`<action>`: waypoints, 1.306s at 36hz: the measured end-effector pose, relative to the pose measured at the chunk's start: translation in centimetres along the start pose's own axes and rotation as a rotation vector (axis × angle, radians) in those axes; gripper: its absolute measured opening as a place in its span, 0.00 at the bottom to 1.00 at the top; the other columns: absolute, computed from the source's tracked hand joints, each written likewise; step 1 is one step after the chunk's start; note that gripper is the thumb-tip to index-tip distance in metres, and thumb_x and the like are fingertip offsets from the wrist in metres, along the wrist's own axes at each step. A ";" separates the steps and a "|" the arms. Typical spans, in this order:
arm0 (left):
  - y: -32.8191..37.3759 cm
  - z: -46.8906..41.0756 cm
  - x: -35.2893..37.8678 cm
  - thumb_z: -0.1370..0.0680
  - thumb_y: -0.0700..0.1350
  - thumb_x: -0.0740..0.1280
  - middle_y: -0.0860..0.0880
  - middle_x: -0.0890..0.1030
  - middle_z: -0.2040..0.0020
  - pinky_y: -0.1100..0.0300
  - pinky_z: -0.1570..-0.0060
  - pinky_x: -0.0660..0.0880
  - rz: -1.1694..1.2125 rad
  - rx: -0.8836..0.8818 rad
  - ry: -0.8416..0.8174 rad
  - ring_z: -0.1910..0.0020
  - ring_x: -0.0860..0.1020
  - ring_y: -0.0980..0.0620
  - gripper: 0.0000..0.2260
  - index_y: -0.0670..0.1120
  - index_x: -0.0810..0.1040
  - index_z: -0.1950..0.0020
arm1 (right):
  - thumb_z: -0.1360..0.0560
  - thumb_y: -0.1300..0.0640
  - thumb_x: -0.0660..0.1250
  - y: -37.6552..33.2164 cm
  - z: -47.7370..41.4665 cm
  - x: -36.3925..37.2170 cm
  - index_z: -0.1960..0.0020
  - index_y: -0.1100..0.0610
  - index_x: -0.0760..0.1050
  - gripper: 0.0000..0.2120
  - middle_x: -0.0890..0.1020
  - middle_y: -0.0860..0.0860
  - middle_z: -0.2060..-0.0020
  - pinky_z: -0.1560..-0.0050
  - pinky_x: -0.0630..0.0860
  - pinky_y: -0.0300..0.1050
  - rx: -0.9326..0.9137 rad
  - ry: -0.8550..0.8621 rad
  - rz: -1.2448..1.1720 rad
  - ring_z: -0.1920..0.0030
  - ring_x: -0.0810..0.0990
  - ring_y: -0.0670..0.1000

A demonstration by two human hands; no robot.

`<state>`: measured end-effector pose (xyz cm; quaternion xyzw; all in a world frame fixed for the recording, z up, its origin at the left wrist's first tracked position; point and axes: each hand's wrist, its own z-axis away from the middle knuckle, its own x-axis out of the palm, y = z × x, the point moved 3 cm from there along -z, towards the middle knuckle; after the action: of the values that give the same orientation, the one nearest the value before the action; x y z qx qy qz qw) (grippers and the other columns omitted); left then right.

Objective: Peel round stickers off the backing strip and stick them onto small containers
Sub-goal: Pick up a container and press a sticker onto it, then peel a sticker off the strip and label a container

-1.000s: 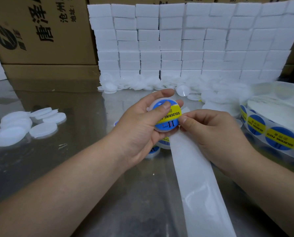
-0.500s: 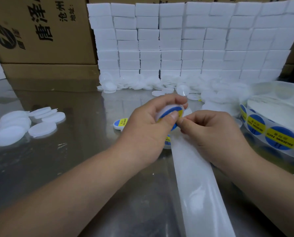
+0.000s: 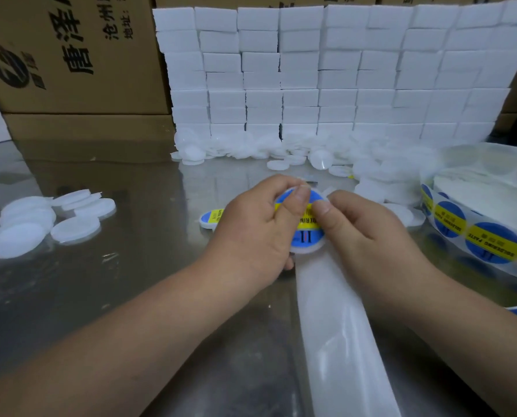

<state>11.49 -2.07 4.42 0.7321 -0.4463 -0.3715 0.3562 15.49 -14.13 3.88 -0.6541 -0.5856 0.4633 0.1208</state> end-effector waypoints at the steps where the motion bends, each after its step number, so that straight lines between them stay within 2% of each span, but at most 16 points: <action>1: -0.1 0.0 0.1 0.24 0.51 0.60 0.57 0.74 0.74 0.69 0.80 0.67 -0.026 0.013 -0.003 0.82 0.69 0.59 0.08 0.56 0.74 0.61 | 0.26 0.44 0.54 -0.1 0.0 0.1 0.68 0.57 0.68 0.20 0.70 0.47 0.74 0.69 0.63 0.41 -0.029 -0.005 0.037 0.70 0.68 0.45; 6: -0.2 -0.2 -0.2 0.22 0.52 0.58 0.59 0.74 0.72 0.62 0.70 0.71 -0.179 0.093 0.010 0.75 0.70 0.61 0.11 0.55 0.73 0.64 | 0.33 0.39 0.48 -0.5 0.1 0.3 0.66 0.59 0.66 0.23 0.69 0.49 0.73 0.65 0.63 0.47 -0.102 0.000 0.134 0.67 0.68 0.51; 11: -0.3 -0.3 -0.6 0.22 0.53 0.60 0.60 0.76 0.68 0.66 0.65 0.68 -0.344 0.130 0.058 0.66 0.73 0.61 0.12 0.60 0.72 0.66 | 0.25 0.44 0.52 -0.1 0.0 0.2 0.64 0.62 0.72 0.23 0.77 0.57 0.69 0.58 0.69 0.51 -0.060 0.006 0.074 0.65 0.72 0.51; 14: -0.6 -1.0 -1.6 0.23 0.54 0.60 0.60 0.77 0.67 0.70 0.65 0.68 -0.382 0.071 0.182 0.63 0.74 0.62 0.11 0.61 0.72 0.66 | 0.25 0.42 0.51 0.5 0.0 -0.1 0.65 0.50 0.75 0.20 0.79 0.46 0.67 0.57 0.70 0.33 0.019 0.045 -0.004 0.63 0.75 0.38; 16: -0.9 -1.8 -2.5 0.23 0.52 0.60 0.60 0.75 0.67 0.75 0.70 0.67 -0.339 0.006 0.280 0.67 0.73 0.69 0.10 0.60 0.72 0.64 | 0.23 0.44 0.54 0.8 -0.3 -0.4 0.64 0.46 0.73 0.15 0.79 0.42 0.65 0.60 0.66 0.24 0.043 0.069 -0.014 0.61 0.73 0.32; 19: -1.8 -2.7 -3.1 0.23 0.51 0.62 0.57 0.73 0.63 0.75 0.79 0.64 -0.233 -0.127 0.327 0.76 0.72 0.70 0.01 0.57 0.71 0.54 | 0.27 0.49 0.59 1.0 -0.5 -0.3 0.64 0.44 0.73 0.09 0.79 0.40 0.63 0.59 0.66 0.25 0.051 0.063 0.010 0.58 0.74 0.36; 23: -3.0 -3.1 -3.1 0.24 0.52 0.65 0.52 0.74 0.63 0.72 0.81 0.65 -0.141 -0.215 0.321 0.76 0.73 0.59 0.04 0.55 0.72 0.51 | 0.28 0.56 0.63 1.0 -0.3 0.3 0.63 0.40 0.72 0.10 0.77 0.31 0.68 0.58 0.67 0.24 0.022 0.015 -0.028 0.60 0.74 0.34; 27: -3.4 -3.5 -3.1 0.23 0.47 0.64 0.48 0.74 0.62 0.71 0.80 0.66 -0.091 -0.231 0.309 0.81 0.71 0.62 0.07 0.52 0.74 0.46 | 0.29 0.57 0.63 1.0 -0.4 0.2 0.62 0.41 0.72 0.11 0.75 0.28 0.68 0.60 0.66 0.23 -0.012 0.014 -0.062 0.63 0.73 0.32; 30: -3.7 -3.6 -3.1 0.22 0.44 0.62 0.47 0.80 0.59 0.67 0.67 0.73 -0.088 -0.231 0.276 0.75 0.74 0.63 0.16 0.49 0.70 0.34 | 0.29 0.58 0.64 0.8 -0.3 0.3 0.63 0.42 0.72 0.11 0.75 0.29 0.69 0.60 0.66 0.25 -0.033 0.006 -0.071 0.63 0.73 0.33; 32: -3.8 -3.5 -3.1 0.22 0.42 0.62 0.49 0.80 0.47 0.62 0.53 0.75 -0.119 -0.238 0.253 0.62 0.78 0.60 0.19 0.48 0.69 0.31 | 0.29 0.58 0.64 0.8 -0.3 0.4 0.63 0.42 0.72 0.11 0.75 0.30 0.70 0.59 0.66 0.28 -0.041 0.000 -0.073 0.63 0.73 0.35; 34: -3.6 -3.4 -3.2 0.23 0.42 0.63 0.53 0.76 0.41 0.72 0.56 0.72 -0.217 -0.225 0.263 0.62 0.78 0.64 0.18 0.50 0.72 0.33 | 0.29 0.58 0.64 0.8 -0.2 0.4 0.63 0.42 0.72 0.11 0.75 0.31 0.70 0.59 0.66 0.30 -0.049 -0.001 -0.076 0.64 0.72 0.36; 36: -3.0 -3.2 -3.3 0.23 0.43 0.62 0.55 0.77 0.49 0.77 0.71 0.67 -0.285 -0.186 0.284 0.72 0.74 0.67 0.14 0.53 0.77 0.40 | 0.28 0.60 0.64 0.8 -0.2 0.4 0.63 0.42 0.72 0.13 0.75 0.30 0.70 0.59 0.66 0.29 -0.059 0.007 -0.086 0.63 0.73 0.35; 39: -2.3 -2.9 -2.9 0.23 0.44 0.61 0.58 0.80 0.67 0.72 0.75 0.68 -0.213 -0.150 0.226 0.75 0.74 0.61 0.08 0.55 0.78 0.55 | 0.29 0.63 0.62 0.8 -0.2 0.3 0.60 0.41 0.73 0.15 0.77 0.31 0.64 0.57 0.66 0.28 -0.074 0.017 -0.127 0.60 0.74 0.35; 41: -1.9 -2.4 -1.9 0.23 0.45 0.61 0.58 0.79 0.72 0.71 0.79 0.66 -0.114 -0.176 0.125 0.78 0.73 0.58 0.08 0.56 0.76 0.59 | 0.33 0.61 0.60 0.6 -0.2 0.3 0.58 0.40 0.73 0.15 0.77 0.32 0.61 0.53 0.67 0.32 -0.078 0.014 -0.167 0.57 0.75 0.37; 44: -1.5 -1.7 -0.6 0.22 0.45 0.61 0.54 0.79 0.72 0.70 0.77 0.67 0.049 -0.228 -0.017 0.78 0.74 0.55 0.07 0.55 0.75 0.57 | 0.34 0.60 0.60 0.3 -0.1 0.1 0.57 0.40 0.73 0.15 0.79 0.35 0.59 0.47 0.72 0.39 -0.100 0.035 -0.255 0.52 0.78 0.41; 47: -1.5 -1.5 -0.2 0.22 0.41 0.62 0.48 0.81 0.63 0.64 0.68 0.76 0.275 -0.298 -0.074 0.69 0.79 0.53 0.09 0.50 0.74 0.44 | 0.34 0.60 0.62 0.0 0.0 0.1 0.57 0.40 0.73 0.14 0.79 0.40 0.57 0.51 0.76 0.43 -0.109 0.024 -0.348 0.55 0.79 0.44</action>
<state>13.28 -1.09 3.92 0.5893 -0.4951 -0.4076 0.4913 15.42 -14.05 3.83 -0.5539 -0.7127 0.3953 0.1705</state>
